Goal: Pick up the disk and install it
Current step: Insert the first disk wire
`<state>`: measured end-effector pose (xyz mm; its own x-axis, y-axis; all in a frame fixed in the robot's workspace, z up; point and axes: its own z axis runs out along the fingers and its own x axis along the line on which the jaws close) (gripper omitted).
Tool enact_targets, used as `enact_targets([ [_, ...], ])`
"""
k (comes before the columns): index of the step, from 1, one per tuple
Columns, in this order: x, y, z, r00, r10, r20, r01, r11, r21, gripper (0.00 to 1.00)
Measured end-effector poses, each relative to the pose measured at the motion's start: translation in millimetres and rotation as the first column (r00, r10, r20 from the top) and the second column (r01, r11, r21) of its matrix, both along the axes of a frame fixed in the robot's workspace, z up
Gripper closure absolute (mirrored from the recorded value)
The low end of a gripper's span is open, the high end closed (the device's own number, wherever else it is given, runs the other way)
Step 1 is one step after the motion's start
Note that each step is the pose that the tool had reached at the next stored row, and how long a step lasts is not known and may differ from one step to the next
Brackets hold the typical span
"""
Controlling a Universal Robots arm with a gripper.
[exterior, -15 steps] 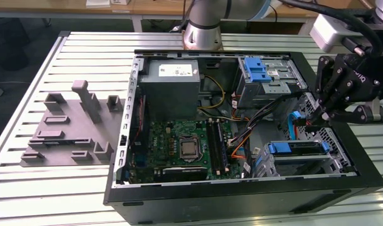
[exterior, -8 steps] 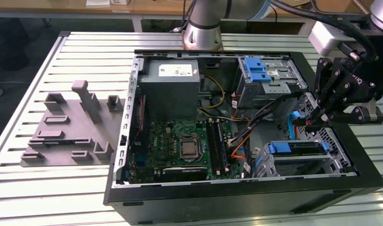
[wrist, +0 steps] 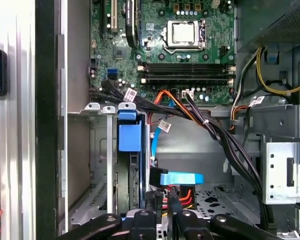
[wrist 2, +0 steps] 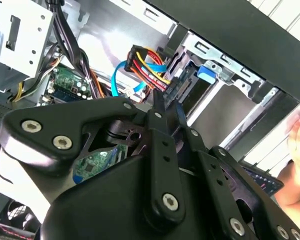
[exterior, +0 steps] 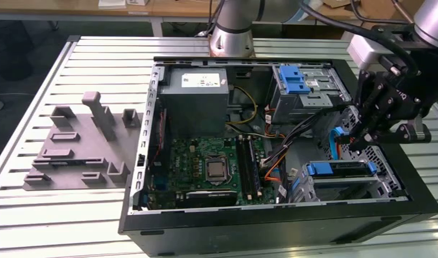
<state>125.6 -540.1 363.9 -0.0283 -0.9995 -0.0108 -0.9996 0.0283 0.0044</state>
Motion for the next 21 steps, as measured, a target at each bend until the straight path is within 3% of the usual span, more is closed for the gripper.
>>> enact_targets([
  [4, 0.0, 0.0, -3.0, 0.9998, 0.000, 0.0198, 0.000, 1.0000, -0.0003, 0.76],
  [5, 0.1, 0.0, -3.6, 0.9998, 0.000, 0.0221, 0.000, 1.0000, -0.0003, 0.76],
  [21, -1.1, -0.8, -13.4, 0.9996, 0.000, 0.0273, 0.000, 1.0000, -0.0003, 0.76],
])
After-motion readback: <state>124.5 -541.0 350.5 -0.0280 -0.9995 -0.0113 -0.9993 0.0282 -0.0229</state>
